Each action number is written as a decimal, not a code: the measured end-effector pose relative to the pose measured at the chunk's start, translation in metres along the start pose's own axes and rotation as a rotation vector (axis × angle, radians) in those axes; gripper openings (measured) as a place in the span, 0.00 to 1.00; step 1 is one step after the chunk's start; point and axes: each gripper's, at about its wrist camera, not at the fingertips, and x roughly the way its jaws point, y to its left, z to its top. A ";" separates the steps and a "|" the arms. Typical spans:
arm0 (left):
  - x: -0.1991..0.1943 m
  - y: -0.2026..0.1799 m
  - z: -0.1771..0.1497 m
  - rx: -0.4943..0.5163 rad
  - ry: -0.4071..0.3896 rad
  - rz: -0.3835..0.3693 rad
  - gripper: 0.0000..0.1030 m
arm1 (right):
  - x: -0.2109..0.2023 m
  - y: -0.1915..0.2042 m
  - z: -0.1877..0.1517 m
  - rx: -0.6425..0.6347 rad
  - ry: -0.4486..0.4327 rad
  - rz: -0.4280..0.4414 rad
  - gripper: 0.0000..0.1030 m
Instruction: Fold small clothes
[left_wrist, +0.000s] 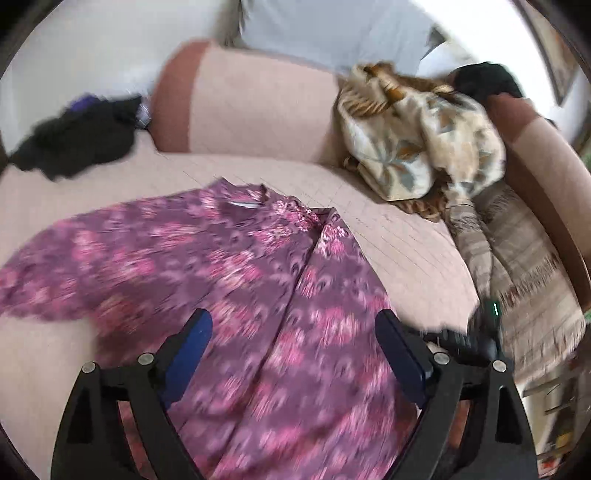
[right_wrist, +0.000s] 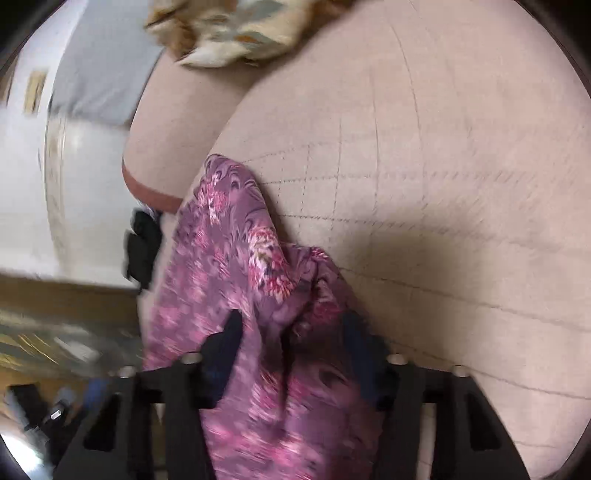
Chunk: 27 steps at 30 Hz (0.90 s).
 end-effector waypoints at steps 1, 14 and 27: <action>0.021 -0.005 0.012 0.010 0.008 0.023 0.86 | 0.002 -0.006 0.003 0.033 0.005 0.033 0.44; 0.250 -0.047 0.104 -0.086 0.285 -0.058 0.42 | 0.004 -0.027 0.024 0.126 -0.165 0.088 0.10; 0.244 -0.033 0.100 -0.136 0.296 -0.103 0.12 | -0.020 -0.039 0.017 0.224 -0.082 0.200 0.80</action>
